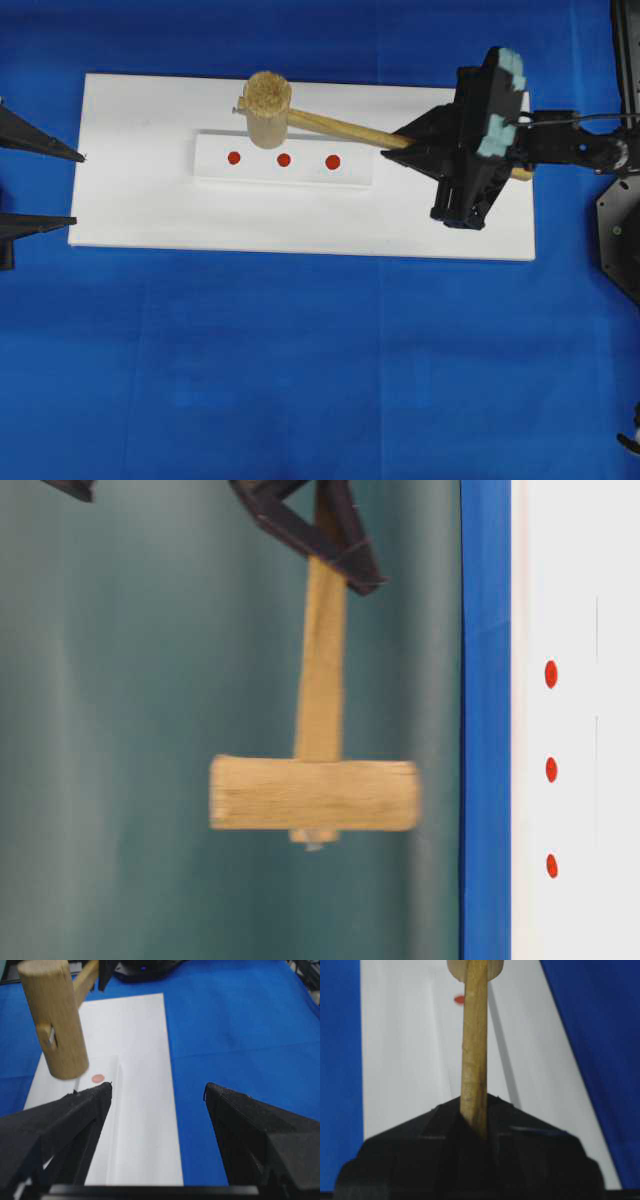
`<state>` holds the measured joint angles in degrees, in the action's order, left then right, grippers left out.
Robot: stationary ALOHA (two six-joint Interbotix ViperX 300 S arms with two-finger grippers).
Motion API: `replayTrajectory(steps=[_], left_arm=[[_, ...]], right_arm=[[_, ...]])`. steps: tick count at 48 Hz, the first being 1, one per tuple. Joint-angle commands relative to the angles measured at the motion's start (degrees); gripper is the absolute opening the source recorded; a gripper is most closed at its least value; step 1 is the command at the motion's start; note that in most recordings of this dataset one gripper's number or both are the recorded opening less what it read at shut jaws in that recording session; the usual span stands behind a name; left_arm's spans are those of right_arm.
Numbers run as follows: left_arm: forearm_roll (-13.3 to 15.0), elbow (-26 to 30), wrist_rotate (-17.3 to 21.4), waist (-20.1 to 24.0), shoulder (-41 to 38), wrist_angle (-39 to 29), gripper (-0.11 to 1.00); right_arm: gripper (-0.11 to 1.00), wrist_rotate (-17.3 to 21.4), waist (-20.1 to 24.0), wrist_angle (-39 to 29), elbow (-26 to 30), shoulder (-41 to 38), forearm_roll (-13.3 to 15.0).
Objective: Hit the mark with a hammer.
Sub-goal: 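Swing the mallet head down onto the red dots with the right gripper, then raise the mallet and strike down near the right red dot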
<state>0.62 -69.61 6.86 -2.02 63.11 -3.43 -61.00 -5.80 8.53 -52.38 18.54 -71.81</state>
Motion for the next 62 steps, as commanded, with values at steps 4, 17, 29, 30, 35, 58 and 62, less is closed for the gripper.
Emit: replayTrajectory(steps=[4, 17, 29, 30, 35, 58, 62], left_arm=[[0.09, 0.7, -0.09, 0.0, -0.53, 0.35, 0.72], [0.09, 0.7, -0.09, 0.0, -0.35, 0.26, 0.72], [0.09, 0.62, 0.0, 0.0, -0.53, 0.26, 0.72], [0.09, 0.7, -0.09, 0.0, -0.53, 0.35, 0.72], [0.09, 0.62, -0.09, 0.0, -0.53, 0.35, 0.72], [0.09, 0.53, -0.09, 0.0, -0.44, 0.26, 0.72], [0.09, 0.53, 0.0, 0.0, -0.44, 0.35, 0.72]], right_arm=[[0.01, 0.09, 0.09, 0.26, -1.05, -6.68, -2.46], [0.01, -0.35, 0.44, -0.26, -0.88, -8.17, -4.57], [0.01, -0.79, 0.44, 1.93, -1.49, -1.41, -4.48], [0.01, -0.79, 0.44, 1.93, -1.67, -0.53, -4.39], [0.01, -0.88, 0.62, 1.93, -2.72, 4.48, -3.87], [0.01, -1.49, 0.79, 4.39, -9.23, 18.63, -3.52], [0.01, -1.85, 0.79, 4.22, -9.14, 17.93, -3.43]])
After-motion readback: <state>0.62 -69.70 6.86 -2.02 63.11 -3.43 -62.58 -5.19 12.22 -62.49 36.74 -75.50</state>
